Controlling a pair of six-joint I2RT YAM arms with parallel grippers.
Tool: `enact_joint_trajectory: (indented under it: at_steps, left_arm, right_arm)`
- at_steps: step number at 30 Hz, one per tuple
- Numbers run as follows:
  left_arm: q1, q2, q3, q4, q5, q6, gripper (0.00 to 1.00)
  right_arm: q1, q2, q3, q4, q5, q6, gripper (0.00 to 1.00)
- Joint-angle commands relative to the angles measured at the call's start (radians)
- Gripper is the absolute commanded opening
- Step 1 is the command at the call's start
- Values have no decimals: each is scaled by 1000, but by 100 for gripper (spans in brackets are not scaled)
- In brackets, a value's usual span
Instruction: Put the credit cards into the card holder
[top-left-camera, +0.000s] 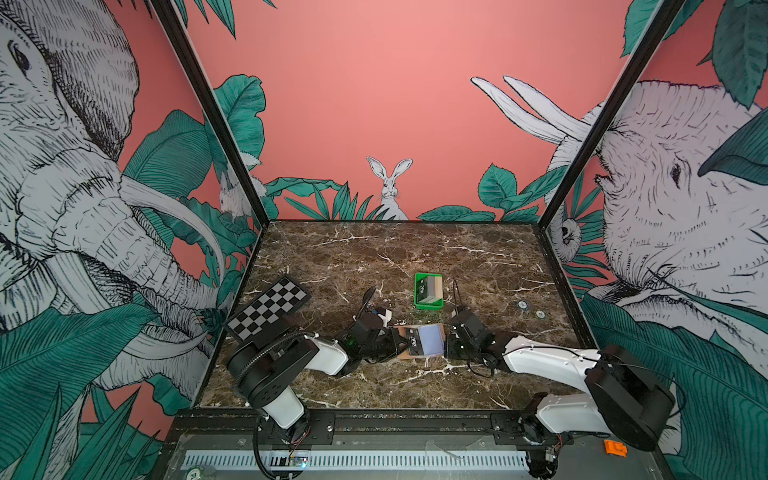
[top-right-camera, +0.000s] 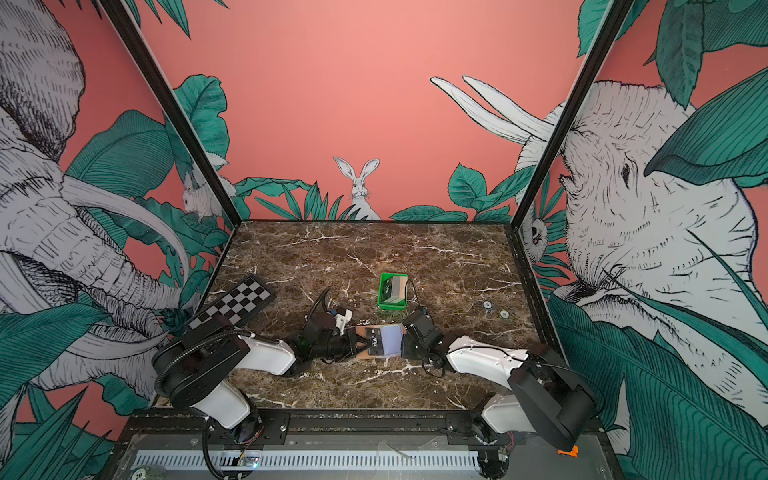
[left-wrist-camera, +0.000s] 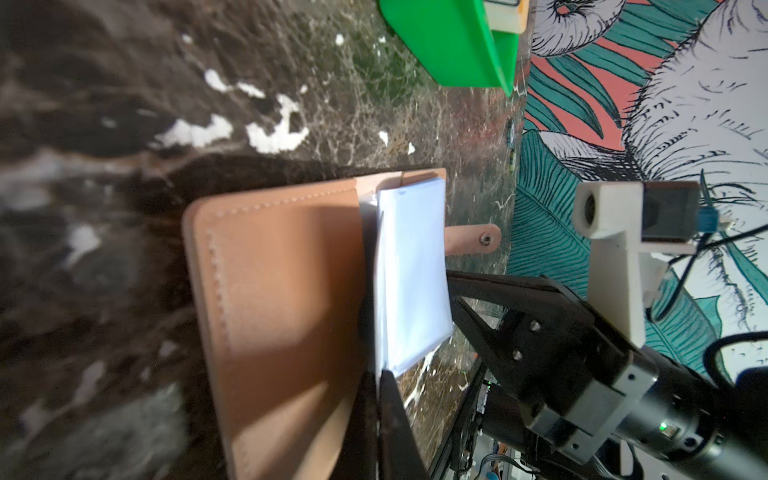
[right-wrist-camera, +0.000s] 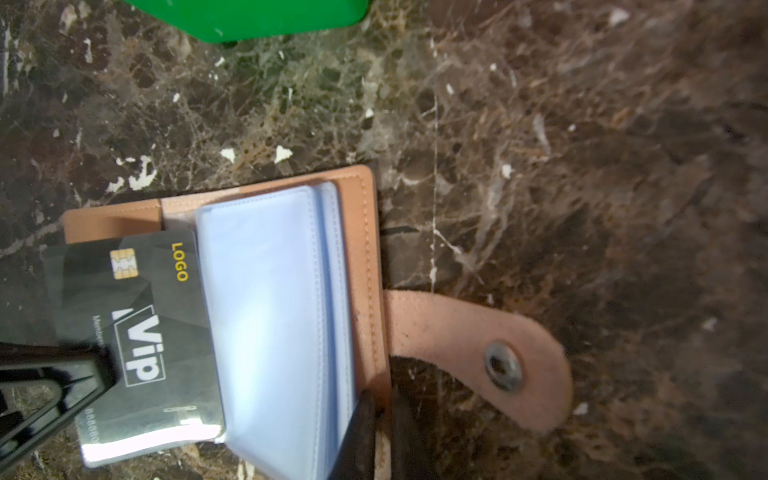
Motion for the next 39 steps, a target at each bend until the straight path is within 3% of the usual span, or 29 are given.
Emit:
enact_joint_trajectory:
  at_steps: [1, 16, 29, 39]
  left_arm:
    - [17, -34, -2, -89, -17, 31, 0]
    - [29, 6, 34, -12, 69, 60, 0]
    - [66, -123, 57, -213, 86, 177, 0]
    - [82, -123, 70, -204, 153, 187, 0]
  right_arm:
    - [7, 18, -19, 12, -17, 3, 10]
    - [21, 7, -45, 27, -11, 21, 9]
    - [25, -136, -57, -38, 48, 35, 12]
    - [25, -148, -36, -41, 26, 13, 15]
